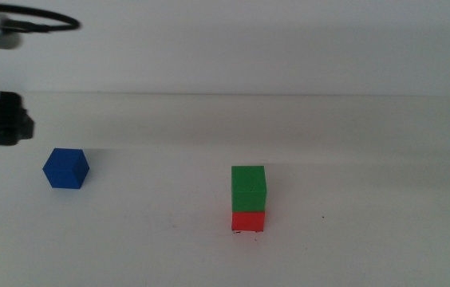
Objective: Stack red cubes first, then green, then blue cubes in a specific spot.
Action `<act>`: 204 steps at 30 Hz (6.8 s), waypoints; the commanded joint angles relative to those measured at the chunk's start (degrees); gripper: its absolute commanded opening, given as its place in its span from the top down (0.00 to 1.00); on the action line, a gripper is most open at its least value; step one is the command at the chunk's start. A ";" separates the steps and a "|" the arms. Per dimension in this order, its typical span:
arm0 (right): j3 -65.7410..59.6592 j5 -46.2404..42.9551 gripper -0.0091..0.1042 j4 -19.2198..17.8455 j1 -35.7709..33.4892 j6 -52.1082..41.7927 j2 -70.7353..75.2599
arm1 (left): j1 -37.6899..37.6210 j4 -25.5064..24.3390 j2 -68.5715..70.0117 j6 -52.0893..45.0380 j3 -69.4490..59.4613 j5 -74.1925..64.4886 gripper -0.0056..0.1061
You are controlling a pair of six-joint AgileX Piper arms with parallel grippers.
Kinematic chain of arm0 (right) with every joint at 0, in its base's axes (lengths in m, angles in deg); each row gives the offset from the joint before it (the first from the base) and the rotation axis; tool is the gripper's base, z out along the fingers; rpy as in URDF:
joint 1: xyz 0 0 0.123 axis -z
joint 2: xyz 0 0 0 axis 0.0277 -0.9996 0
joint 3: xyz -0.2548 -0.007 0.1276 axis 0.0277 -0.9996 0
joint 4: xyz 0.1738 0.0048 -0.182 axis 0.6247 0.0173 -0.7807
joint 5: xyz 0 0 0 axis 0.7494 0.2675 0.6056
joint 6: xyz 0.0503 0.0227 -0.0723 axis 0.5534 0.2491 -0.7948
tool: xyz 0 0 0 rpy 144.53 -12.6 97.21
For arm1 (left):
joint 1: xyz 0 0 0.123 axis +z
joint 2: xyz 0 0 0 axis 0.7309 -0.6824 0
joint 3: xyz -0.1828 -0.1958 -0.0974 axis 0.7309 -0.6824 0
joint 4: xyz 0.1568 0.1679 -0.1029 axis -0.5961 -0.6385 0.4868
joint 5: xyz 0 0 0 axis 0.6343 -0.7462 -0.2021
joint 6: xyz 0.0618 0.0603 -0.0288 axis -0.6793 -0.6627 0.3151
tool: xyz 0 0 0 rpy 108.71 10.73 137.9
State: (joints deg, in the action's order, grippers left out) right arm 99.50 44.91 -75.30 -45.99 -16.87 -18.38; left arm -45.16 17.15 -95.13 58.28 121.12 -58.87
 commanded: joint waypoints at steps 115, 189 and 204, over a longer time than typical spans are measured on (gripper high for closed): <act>-0.31 -0.66 0.10 -0.08 0.21 -0.54 0.25 | -44.65 -8.24 -47.18 46.91 44.34 -22.13 0.59; -24.84 -33.28 0.10 3.18 8.77 -0.54 5.83 | -4.08 2.83 46.19 3.42 -18.78 7.93 0.11; -60.35 -38.70 0.10 6.67 47.24 -0.54 37.20 | -4.08 7.64 67.37 3.42 -48.39 28.51 0.11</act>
State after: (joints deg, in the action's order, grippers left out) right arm 40.75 5.07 -67.57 -0.71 -16.96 17.53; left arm -49.29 23.08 -28.04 61.65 74.66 -35.39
